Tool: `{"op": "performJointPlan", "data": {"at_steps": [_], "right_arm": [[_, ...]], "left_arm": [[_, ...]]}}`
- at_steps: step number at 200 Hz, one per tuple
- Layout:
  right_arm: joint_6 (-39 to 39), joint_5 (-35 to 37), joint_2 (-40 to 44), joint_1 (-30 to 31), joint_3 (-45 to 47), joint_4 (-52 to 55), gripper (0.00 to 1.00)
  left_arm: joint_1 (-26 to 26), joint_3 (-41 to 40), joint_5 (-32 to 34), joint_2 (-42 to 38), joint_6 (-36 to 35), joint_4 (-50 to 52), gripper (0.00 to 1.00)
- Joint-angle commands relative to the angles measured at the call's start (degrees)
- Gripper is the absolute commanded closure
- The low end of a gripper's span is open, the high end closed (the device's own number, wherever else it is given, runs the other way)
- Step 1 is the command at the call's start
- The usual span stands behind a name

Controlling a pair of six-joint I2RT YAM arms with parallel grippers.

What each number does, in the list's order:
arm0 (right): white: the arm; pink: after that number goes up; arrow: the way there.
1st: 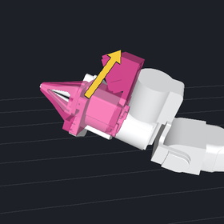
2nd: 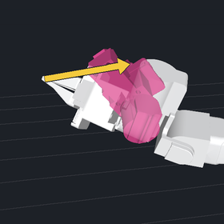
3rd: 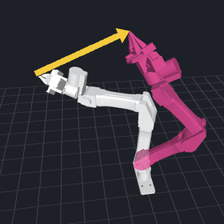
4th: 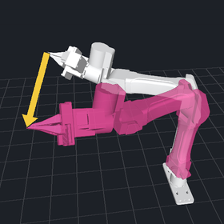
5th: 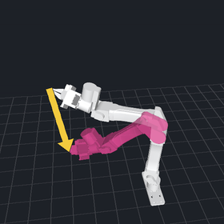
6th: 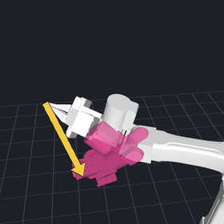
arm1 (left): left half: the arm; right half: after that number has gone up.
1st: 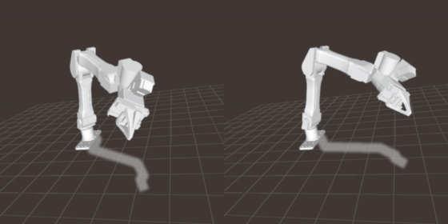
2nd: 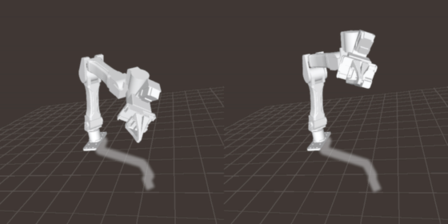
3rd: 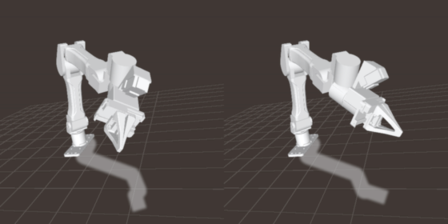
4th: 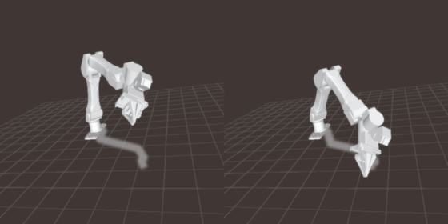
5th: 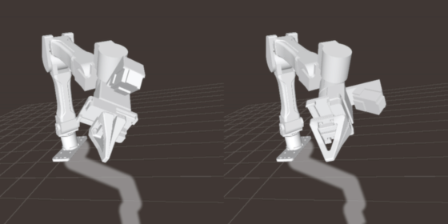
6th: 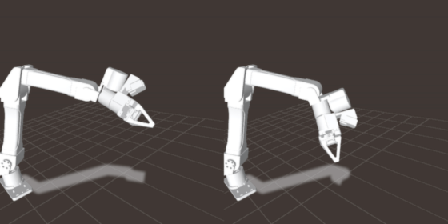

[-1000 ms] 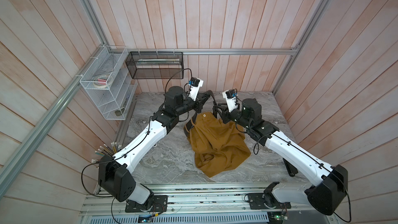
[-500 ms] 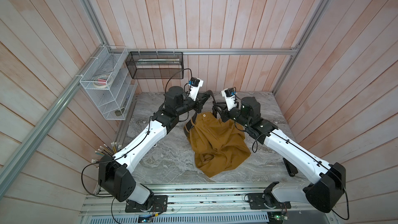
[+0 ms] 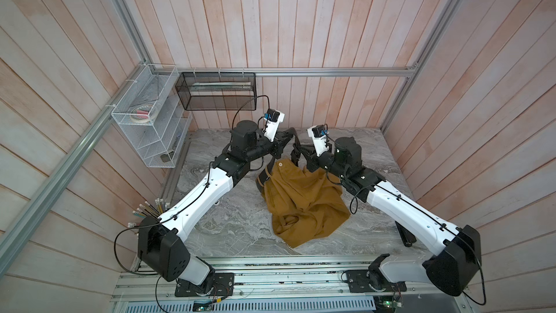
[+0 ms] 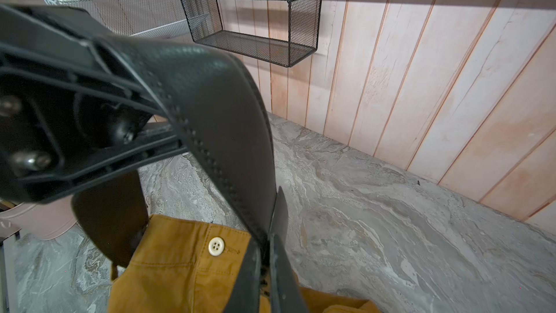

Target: Remove the belt from the trousers

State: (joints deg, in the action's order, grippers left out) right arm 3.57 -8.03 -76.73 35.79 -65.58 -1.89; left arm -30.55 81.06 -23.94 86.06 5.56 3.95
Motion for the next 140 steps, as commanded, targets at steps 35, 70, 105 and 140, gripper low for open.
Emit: {"op": "performJointPlan", "data": {"at_steps": [35,70,105,140], "right_arm": [[1.21,0.14,-1.39,-0.52,4.36,1.66,0.85],[1.85,-0.55,-1.93,-1.52,5.88,0.81,0.83],[2.67,-1.37,-1.61,-2.79,7.39,-0.43,1.00],[2.41,-1.72,-1.51,-3.10,8.28,-0.66,1.00]], "left_arm": [[-0.35,4.95,-2.98,-2.18,2.32,-7.09,1.00],[-0.32,4.73,-3.81,-2.90,3.47,-8.20,1.00],[-0.30,4.98,-4.31,-3.11,3.93,-8.69,1.00],[-0.22,5.29,-4.70,-3.15,4.37,-9.30,1.00]]}}
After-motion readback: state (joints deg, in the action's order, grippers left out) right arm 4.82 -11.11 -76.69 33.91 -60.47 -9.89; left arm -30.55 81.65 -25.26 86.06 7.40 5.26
